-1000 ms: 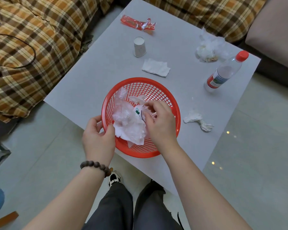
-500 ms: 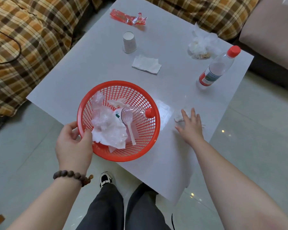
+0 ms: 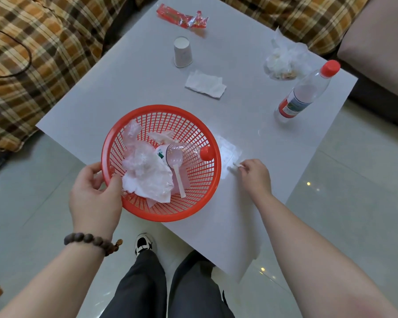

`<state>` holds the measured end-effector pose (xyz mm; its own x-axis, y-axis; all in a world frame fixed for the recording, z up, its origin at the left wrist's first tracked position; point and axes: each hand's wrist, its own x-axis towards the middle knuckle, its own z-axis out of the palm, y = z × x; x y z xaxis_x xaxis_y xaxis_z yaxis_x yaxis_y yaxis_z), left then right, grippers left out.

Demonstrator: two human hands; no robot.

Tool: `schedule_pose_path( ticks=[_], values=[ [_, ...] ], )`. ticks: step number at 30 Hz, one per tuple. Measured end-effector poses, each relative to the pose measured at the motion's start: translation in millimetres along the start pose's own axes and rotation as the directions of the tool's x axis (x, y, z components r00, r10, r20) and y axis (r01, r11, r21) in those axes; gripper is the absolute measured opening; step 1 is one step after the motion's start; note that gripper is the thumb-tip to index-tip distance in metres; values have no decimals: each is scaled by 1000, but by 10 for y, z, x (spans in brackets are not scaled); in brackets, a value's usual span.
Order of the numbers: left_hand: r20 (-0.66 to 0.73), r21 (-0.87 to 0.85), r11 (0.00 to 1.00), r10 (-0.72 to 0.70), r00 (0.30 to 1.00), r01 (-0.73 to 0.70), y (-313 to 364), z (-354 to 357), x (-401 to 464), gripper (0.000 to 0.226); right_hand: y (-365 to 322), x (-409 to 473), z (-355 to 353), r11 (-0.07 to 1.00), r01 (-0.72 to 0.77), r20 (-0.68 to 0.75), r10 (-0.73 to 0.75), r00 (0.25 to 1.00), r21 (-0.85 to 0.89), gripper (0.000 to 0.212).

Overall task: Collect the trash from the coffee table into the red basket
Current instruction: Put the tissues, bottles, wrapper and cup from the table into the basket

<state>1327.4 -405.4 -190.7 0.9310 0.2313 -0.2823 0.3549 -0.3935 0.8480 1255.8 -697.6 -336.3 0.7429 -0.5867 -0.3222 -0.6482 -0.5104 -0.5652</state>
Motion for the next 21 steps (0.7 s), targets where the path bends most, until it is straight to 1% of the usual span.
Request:
schedule_pose_path(
  ticks=[2,5,6,8,11,13,14,16,18,19,21],
  values=[
    [7,-8,1000,6,1000,-6,53,-33,-24,25,-246,-138,-172,992,84,-115,-73,991,91,16],
    [27,-22,1000,17,999,-16,142,-103,-53,20,-758,-476,-522,930,251,-305,-165,938,268,15],
    [38,-21,999,25,999,-24,176,-129,-65,19,-936,-608,-637,898,307,-351,-189,917,317,15],
    [57,-28,999,35,998,-34,251,-195,-91,18,-1301,-876,-817,843,412,-399,-265,878,345,17],
    [94,-45,999,31,995,-27,355,-321,-143,18,-1815,-1220,-898,798,519,-348,-414,841,307,17],
    [124,-49,998,32,992,-27,416,-416,-182,19,-2065,-1390,-854,792,556,-247,-503,828,253,22],
    [140,-51,998,37,989,-30,446,-466,-195,18,-2156,-1449,-824,803,552,-183,-521,834,225,25],
    [175,-48,998,57,983,-50,516,-557,-203,17,-2286,-1533,-783,841,509,-68,-506,860,182,30],
    [215,-39,996,85,973,-78,593,-632,-182,18,-2359,-1616,-778,863,480,-3,-486,874,159,36],
    [237,-42,995,96,967,-89,636,-655,-165,18,-2380,-1656,-793,865,480,2,-485,874,149,38],
    [276,-45,994,113,955,-104,719,-692,-128,18,-2395,-1735,-862,870,475,-43,-474,880,135,42]
  ],
)
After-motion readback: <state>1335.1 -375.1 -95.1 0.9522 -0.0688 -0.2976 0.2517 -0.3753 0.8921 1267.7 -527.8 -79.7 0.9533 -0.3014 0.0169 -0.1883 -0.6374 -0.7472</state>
